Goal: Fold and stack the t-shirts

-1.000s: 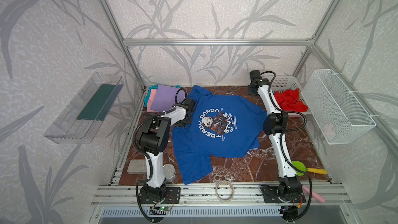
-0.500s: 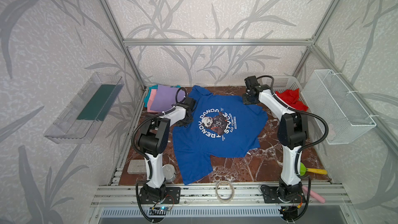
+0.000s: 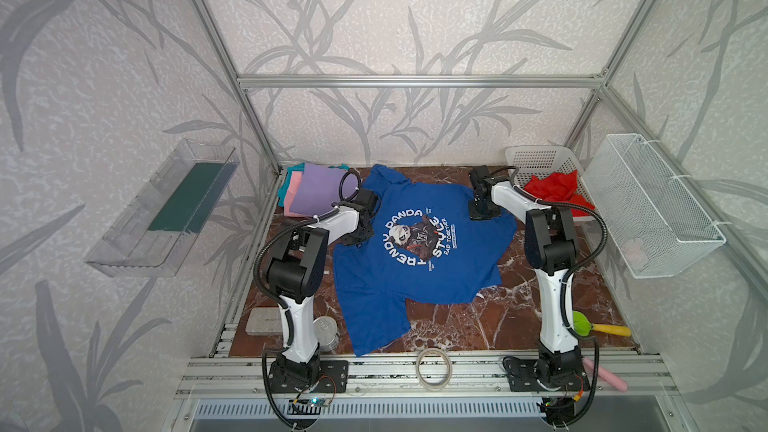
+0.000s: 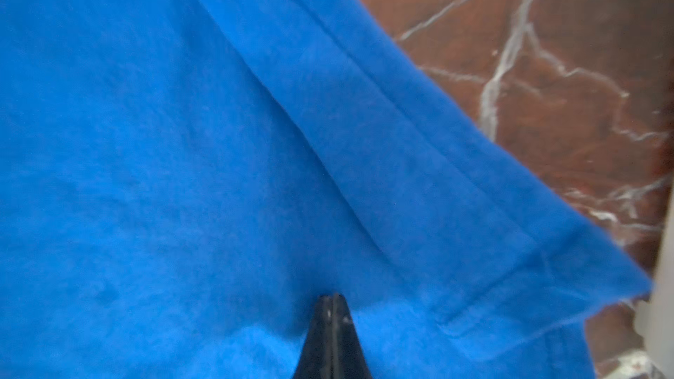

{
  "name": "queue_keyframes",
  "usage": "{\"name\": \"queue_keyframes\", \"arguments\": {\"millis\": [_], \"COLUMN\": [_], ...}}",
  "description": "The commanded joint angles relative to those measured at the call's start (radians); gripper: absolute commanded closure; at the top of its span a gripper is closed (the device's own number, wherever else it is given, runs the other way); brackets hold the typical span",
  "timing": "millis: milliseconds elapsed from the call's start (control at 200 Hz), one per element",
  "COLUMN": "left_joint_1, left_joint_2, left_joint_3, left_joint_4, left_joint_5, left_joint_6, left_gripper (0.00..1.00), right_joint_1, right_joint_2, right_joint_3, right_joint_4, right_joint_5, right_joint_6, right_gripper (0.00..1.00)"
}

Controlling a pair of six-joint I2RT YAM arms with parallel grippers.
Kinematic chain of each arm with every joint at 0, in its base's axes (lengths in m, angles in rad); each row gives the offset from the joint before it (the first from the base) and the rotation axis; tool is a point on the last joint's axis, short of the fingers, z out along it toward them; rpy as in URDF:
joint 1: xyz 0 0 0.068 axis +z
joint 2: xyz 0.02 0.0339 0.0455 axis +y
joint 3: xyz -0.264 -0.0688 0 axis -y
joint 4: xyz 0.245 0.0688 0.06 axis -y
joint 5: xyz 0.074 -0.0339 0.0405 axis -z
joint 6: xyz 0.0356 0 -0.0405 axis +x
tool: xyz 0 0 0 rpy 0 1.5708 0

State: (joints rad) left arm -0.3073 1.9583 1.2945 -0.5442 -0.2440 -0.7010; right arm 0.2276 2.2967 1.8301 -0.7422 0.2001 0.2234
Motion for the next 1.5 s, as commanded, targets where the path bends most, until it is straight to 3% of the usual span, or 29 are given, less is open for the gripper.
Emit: {"name": "queue_keyframes", "arguments": {"millis": [0, 165, 360, 530, 665, 910, 1055, 1140, 1210, 1345, 1495], "left_joint_1": [0.002, 0.008, 0.013, 0.014, 0.014, 0.000, -0.076, -0.111, -0.147, -0.244, -0.279], "left_joint_2": [-0.013, -0.008, -0.003, 0.002, 0.004, -0.062, -0.150, -0.173, -0.156, -0.079, 0.013], "left_joint_3": [-0.017, -0.026, -0.026, -0.018, -0.014, -0.003, 0.009, 0.008, 0.028, 0.117, 0.149], "left_joint_4": [0.001, 0.006, 0.013, 0.013, 0.011, -0.011, -0.032, 0.016, 0.047, 0.027, 0.047], "left_joint_5": [-0.017, -0.020, -0.012, -0.006, -0.002, 0.031, -0.044, 0.006, 0.058, 0.056, 0.088], "left_joint_6": [-0.020, -0.017, -0.005, -0.002, 0.001, -0.013, 0.010, 0.024, 0.011, 0.017, 0.011], "left_gripper": [0.82, 0.82, 0.82, 0.82, 0.82, 0.82, 0.66, 0.64, 0.64, 0.68, 0.69], "right_joint_1": [-0.039, -0.110, -0.155, -0.149, -0.123, -0.065, -0.044, -0.037, -0.036, -0.040, -0.057], "right_joint_2": [0.049, 0.155, 0.336, 0.379, 0.306, 0.162, 0.060, 0.005, -0.036, -0.084, -0.110], "right_joint_3": [0.096, 0.266, 0.655, 0.829, 0.748, 0.515, 0.323, 0.219, 0.149, 0.060, 0.015], "right_joint_4": [-0.064, -0.169, -0.336, -0.333, -0.274, -0.214, -0.130, -0.084, -0.052, -0.026, -0.024], "right_joint_5": [0.007, -0.006, 0.028, -0.035, -0.054, 0.029, 0.050, 0.054, 0.067, 0.138, 0.154], "right_joint_6": [0.035, 0.067, 0.048, 0.029, 0.033, 0.021, 0.012, 0.018, 0.025, 0.014, -0.009], "right_gripper": [1.00, 1.00, 0.98, 0.97, 0.97, 0.93, 0.90, 0.89, 0.88, 0.82, 0.76]}}
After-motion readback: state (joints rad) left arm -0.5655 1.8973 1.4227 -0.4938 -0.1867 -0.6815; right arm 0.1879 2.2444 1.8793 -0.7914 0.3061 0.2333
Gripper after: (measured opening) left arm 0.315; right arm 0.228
